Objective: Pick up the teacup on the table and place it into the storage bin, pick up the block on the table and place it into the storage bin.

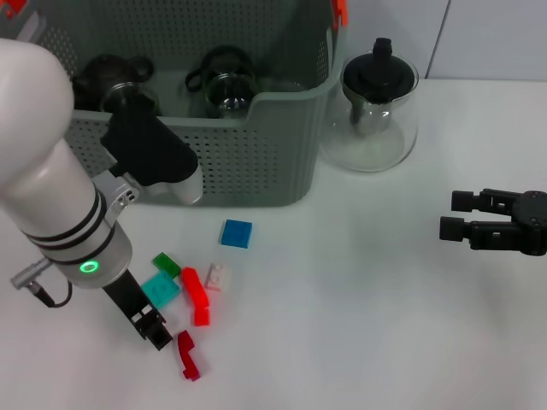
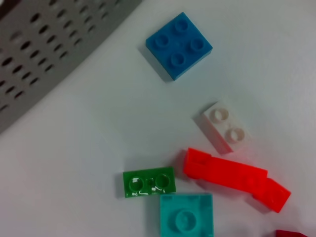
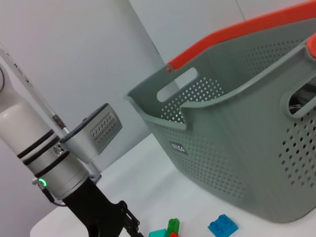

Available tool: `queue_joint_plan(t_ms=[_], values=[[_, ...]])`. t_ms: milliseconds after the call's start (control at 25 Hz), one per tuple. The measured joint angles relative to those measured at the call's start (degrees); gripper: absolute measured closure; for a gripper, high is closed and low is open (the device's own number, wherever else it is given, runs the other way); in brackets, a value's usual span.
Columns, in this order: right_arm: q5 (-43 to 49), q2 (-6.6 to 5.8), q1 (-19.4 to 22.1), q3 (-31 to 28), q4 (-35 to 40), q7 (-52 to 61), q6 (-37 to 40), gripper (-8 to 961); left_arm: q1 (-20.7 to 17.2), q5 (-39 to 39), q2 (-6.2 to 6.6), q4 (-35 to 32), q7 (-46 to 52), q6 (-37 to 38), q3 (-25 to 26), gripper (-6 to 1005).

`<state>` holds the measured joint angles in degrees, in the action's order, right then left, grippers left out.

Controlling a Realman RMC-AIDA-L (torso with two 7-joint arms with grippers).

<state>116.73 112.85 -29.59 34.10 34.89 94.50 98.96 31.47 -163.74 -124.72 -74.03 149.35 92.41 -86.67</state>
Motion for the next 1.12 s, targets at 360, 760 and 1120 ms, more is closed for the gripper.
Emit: queue_joint_plan(t_ms=[360, 760, 1120], values=[[0.0, 0.0, 0.1, 0.0, 0.0, 0.0, 0.0, 9, 0.0, 0.0, 0.0, 0.1, 0.4, -0.5, -1.0, 352], [0.0, 0.0, 0.0, 0.0, 0.1, 0.0, 0.0, 11, -0.2, 0.0, 0.0, -1.8, 0.2, 0.2, -1.0, 506], [-0.2, -0.16, -0.2, 0.0, 0.2, 0.0, 0.0, 10, -4.3, 6.2, 0.1, -20.7, -4.7, 11.2, 13.8, 583]])
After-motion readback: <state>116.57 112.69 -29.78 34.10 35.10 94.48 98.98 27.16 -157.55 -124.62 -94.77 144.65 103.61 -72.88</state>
